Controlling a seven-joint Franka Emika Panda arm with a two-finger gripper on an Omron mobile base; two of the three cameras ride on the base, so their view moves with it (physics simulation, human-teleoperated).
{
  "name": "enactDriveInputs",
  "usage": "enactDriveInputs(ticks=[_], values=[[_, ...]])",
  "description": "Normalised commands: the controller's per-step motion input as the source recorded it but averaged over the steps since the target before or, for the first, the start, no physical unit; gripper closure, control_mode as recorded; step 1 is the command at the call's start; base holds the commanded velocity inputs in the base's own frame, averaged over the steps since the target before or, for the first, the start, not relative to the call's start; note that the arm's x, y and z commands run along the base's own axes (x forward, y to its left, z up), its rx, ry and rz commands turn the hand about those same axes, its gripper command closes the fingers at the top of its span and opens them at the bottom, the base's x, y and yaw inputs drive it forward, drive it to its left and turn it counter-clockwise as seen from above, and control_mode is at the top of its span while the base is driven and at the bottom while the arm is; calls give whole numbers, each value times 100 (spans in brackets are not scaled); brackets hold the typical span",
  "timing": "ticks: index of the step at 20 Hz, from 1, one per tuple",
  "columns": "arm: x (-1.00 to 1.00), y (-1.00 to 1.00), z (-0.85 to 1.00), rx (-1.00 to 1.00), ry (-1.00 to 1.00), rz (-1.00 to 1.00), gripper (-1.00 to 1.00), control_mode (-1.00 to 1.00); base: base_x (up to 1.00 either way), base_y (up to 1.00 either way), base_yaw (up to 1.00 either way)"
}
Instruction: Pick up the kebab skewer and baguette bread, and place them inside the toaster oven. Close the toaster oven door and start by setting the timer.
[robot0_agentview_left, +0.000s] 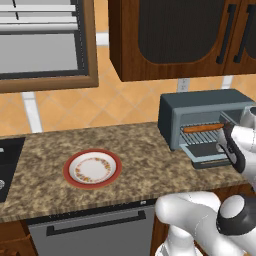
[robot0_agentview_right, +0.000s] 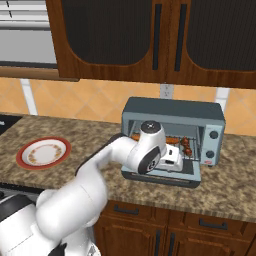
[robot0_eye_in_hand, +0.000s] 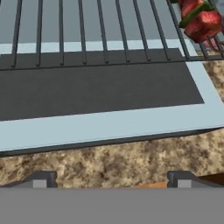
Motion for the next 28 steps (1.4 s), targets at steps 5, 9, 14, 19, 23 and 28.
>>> enactDriveInputs(ticks=[5, 9, 14, 19, 23, 28], values=[[19, 0, -10, 0, 0, -14, -100, -100, 0, 0, 0], [35, 0, -22, 0, 0, -15, -100, -100, 0, 0, 0], [46, -1, -27, 0, 0, -9, -100, -100, 0, 0, 0], [40, 0, -29, 0, 0, -3, -100, -100, 0, 0, 0], [28, -10, -35, 0, 0, -1, -100, -100, 0, 0, 0], [26, -23, -25, 0, 0, -4, -100, -100, 0, 0, 0]])
